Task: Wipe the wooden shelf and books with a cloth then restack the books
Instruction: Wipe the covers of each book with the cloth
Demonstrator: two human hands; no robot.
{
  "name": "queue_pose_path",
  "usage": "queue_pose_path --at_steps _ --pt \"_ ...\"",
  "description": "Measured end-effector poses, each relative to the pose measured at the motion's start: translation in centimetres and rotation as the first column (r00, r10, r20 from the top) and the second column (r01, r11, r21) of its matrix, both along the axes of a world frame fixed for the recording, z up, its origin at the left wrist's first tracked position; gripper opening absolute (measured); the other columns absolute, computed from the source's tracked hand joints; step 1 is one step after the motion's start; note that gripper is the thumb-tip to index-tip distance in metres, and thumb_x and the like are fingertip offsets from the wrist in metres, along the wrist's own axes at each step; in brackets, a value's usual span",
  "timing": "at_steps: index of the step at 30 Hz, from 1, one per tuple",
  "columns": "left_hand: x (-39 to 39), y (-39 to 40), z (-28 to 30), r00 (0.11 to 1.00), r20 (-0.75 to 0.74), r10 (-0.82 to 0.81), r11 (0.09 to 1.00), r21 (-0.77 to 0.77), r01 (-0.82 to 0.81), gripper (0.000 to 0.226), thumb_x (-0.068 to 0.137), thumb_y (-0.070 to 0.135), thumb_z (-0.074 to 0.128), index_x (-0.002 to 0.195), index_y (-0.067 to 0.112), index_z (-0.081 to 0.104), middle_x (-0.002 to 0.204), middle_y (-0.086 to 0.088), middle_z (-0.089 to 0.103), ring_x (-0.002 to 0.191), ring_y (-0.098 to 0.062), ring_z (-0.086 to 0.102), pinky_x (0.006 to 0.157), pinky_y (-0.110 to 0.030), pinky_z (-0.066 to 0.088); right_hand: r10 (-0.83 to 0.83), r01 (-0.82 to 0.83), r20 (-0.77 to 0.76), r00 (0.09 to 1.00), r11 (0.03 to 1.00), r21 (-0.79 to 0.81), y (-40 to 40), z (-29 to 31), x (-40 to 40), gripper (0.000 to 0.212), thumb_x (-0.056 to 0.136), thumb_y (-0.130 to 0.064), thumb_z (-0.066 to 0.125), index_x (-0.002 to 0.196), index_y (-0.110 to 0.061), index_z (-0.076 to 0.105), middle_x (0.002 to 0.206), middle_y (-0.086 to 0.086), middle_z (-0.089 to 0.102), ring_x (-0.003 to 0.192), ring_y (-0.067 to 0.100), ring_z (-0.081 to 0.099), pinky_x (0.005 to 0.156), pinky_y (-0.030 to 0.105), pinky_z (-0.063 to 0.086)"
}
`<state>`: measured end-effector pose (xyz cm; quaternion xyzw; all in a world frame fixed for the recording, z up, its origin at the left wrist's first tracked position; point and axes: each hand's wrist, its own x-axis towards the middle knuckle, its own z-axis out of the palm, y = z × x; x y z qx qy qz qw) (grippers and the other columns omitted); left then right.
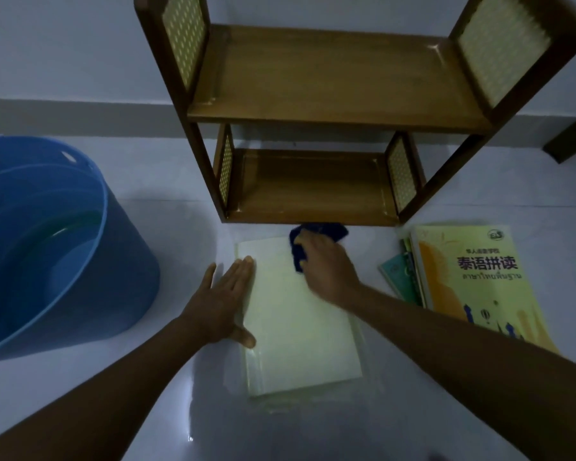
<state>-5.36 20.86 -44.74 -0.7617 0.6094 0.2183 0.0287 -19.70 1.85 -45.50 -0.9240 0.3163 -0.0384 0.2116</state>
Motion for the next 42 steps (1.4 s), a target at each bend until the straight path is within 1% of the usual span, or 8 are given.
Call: queue_pose_path --at_steps 6,12,18,21,25,31,37,42 --pt "0.2 -0.3 -0.1 0.999 0.044 -0.027 1.0 0.012 0.026 0.136 0.061 0.078 0.06 0.146 0.009 -0.02 0.153 -0.005 -0.027 0.144 -0.022 -0.02 0.11 -0.043 -0.022 0.593 -0.593 -0.011 0.805 0.805 0.008 12.7 0.4 -7.9 0.031 0.086 -0.026 0.05 0.117 -0.027 0.054 0.13 -0.002 0.057 0.106 0.02 0.059 0.076 0.033 0.049" --pt "-0.2 -0.1 0.4 0.999 0.052 -0.016 0.998 0.069 0.012 0.139 0.057 0.083 0.057 0.145 0.009 -0.022 0.146 -0.003 -0.035 0.132 -0.019 -0.033 0.103 -0.036 -0.035 -0.012 0.008 -0.081 0.997 0.999 -0.049 2.8 -0.1 -13.2 0.039 0.076 -0.004 0.063 0.114 -0.012 0.059 0.114 0.013 0.063 0.092 0.032 0.062 0.076 0.045 0.055" --pt "-0.3 -0.8 0.8 0.999 0.048 -0.008 0.997 0.078 0.004 0.139 0.057 0.083 0.056 0.145 0.009 -0.022 0.148 -0.005 -0.033 0.134 -0.021 -0.031 0.107 -0.043 -0.025 -0.076 0.038 -0.221 0.972 0.984 -0.173 2.5 1.3 -15.6 0.046 0.071 -0.01 0.07 0.115 -0.014 0.059 0.122 0.015 0.057 0.103 0.037 0.058 0.082 0.049 0.051" --pt "-0.4 -0.4 0.6 0.999 0.054 -0.01 0.996 0.087 0.005 0.139 0.057 0.083 0.057 0.145 0.009 -0.022 0.149 -0.005 -0.032 0.137 -0.021 -0.029 0.107 -0.043 -0.024 -0.061 0.073 -0.163 0.985 0.995 0.065 5.8 3.0 -14.1 0.042 0.084 -0.022 0.047 0.124 -0.01 0.049 0.12 0.011 0.048 0.106 0.029 0.05 0.088 0.035 0.042" --pt "-0.5 -0.4 0.6 0.999 0.035 0.01 0.998 0.064 -0.012 0.139 0.058 0.082 0.058 0.143 0.009 -0.024 0.148 -0.004 -0.033 0.139 -0.022 -0.028 0.107 -0.041 -0.027 -0.245 0.443 -0.406 0.88 0.732 0.518 7.9 2.1 -13.9 0.064 0.096 -0.036 0.047 0.144 -0.004 0.02 0.141 0.012 0.029 0.129 0.026 0.037 0.099 0.026 0.031" --pt "-0.7 -0.2 0.5 1.0 0.008 0.029 0.999 0.046 -0.029 0.138 0.059 0.079 0.061 0.143 0.011 -0.024 0.146 -0.002 -0.035 0.135 -0.021 -0.031 0.102 -0.033 -0.035 -0.474 0.655 -0.489 0.733 0.297 0.695 7.2 2.2 -12.2 0.036 0.089 -0.022 0.061 0.116 -0.003 0.048 0.103 0.007 0.055 0.091 0.018 0.056 0.071 0.023 0.042" --pt "0.9 1.2 -0.1 0.986 -0.165 -0.02 1.0 -0.02 0.017 0.126 0.061 0.08 0.058 0.146 0.03 -0.02 0.152 0.011 -0.031 0.14 -0.006 -0.03 0.109 -0.028 -0.029 -0.389 0.577 -0.487 0.782 0.157 0.801 4.9 4.1 -11.6 0.047 0.083 -0.025 0.068 0.119 0.003 0.056 0.117 0.018 0.062 0.103 0.027 0.061 0.079 0.032 0.047" --pt "-0.1 4.0 0.6 0.979 -0.19 -0.07 0.961 -0.277 0.015 0.088 0.08 0.068 0.049 0.148 0.044 -0.001 0.155 0.026 -0.012 0.144 0.002 -0.014 0.114 -0.021 -0.018 -0.441 0.286 -0.254 0.861 0.006 0.958 1.6 9.7 -11.3 0.036 0.088 -0.003 0.062 0.123 -0.008 0.056 0.121 0.016 0.066 0.107 0.032 0.065 0.086 0.039 0.056"
